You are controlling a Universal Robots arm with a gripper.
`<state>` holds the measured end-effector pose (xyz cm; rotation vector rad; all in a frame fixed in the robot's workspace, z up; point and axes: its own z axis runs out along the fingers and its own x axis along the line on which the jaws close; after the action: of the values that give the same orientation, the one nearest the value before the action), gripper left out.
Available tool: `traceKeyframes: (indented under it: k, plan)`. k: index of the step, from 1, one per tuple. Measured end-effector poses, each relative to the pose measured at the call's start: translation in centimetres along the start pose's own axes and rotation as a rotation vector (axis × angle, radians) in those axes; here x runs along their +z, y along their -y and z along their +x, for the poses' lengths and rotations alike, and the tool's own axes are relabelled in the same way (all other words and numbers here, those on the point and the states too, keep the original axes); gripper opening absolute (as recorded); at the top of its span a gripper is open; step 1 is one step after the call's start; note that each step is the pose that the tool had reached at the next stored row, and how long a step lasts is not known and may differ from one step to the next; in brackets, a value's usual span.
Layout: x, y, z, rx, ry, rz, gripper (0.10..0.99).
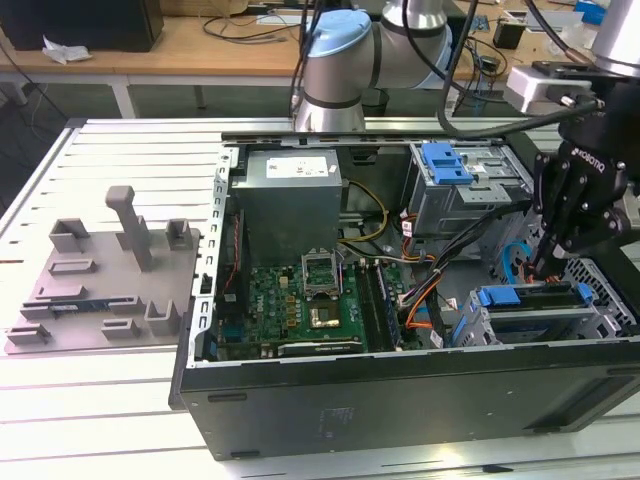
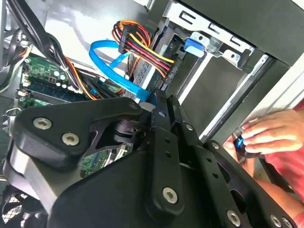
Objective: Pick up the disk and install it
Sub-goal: 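Insert the second disk wire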
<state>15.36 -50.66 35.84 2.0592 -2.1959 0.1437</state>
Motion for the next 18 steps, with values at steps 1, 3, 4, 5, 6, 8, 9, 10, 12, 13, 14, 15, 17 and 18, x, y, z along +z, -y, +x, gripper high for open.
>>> traceKeyframes:
  k: [1,3,4,5,6,8,9,10,12,13,14,15,17,18]
  plan:
    - [0.09,0.04,0.53,0.000,0.0273,0.000,0.161]
    - [0.18,0.07,0.98,-0.001,0.0521,0.000,0.161]
    - [0.21,0.08,1.11,-0.001,0.0599,0.000,0.161]
    - [0.27,0.09,1.34,-0.001,0.0749,0.000,0.161]
    - [0.32,0.11,1.58,-0.002,0.0889,0.000,0.161]
    - [0.40,0.13,1.93,-0.002,0.1079,0.000,0.161]
    - [0.43,0.14,2.05,-0.002,0.1143,0.000,0.161]
    - [0.47,0.15,2.22,-0.002,0.1235,0.000,0.161]
    - [0.51,0.16,2.44,-0.002,0.1349,0.000,0.161]
    - [0.53,0.17,2.50,-0.002,0.1387,0.000,0.161]
    - [0.53,0.17,2.50,-0.003,0.1395,0.000,0.161]
    - [0.53,0.17,2.51,-0.003,0.1397,0.000,0.161]
    - [0.53,0.17,2.51,-0.003,0.1397,0.000,0.161]
    - [0.53,0.17,2.51,-0.002,0.1397,0.000,0.161]
